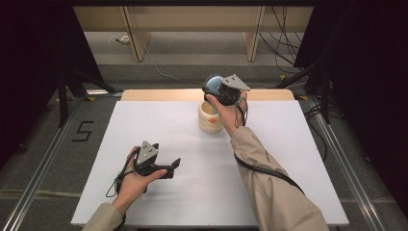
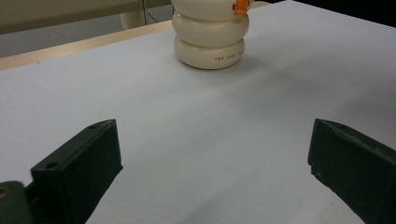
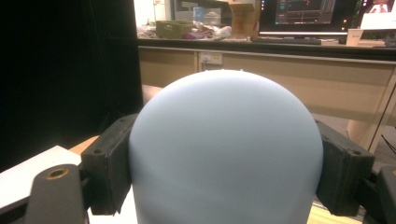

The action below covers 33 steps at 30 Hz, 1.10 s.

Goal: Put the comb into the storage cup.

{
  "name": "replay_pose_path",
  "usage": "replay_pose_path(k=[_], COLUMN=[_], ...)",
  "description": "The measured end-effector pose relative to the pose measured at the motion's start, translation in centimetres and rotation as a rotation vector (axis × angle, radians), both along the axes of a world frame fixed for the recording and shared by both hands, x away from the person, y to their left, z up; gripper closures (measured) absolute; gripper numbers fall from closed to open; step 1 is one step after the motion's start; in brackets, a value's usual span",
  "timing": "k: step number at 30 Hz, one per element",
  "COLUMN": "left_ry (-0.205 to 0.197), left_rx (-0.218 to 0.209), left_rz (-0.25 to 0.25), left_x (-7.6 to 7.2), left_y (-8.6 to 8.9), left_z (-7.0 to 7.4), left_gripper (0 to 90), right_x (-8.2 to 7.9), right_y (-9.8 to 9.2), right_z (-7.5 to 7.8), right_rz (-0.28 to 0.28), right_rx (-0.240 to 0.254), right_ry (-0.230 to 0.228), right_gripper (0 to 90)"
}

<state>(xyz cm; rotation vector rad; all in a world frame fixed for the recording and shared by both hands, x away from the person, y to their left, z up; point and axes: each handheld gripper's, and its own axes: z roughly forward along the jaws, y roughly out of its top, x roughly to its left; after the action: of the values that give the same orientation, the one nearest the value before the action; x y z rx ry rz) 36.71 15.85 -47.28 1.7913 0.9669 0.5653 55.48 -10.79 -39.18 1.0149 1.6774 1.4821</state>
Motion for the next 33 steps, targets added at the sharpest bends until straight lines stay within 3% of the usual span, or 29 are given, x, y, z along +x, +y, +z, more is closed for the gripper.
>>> replay_pose_path(k=[33], left_ry=[0.001], left_rx=[-0.001], left_rz=[0.004], left_x=[0.0], left_y=[0.0], left_z=[0.0], left_gripper=[2.1], right_x=[-2.3], right_y=[-0.9], right_z=[-0.4], right_rz=[0.031], right_rx=[-0.008], right_ry=[-0.028], right_gripper=[20.0])
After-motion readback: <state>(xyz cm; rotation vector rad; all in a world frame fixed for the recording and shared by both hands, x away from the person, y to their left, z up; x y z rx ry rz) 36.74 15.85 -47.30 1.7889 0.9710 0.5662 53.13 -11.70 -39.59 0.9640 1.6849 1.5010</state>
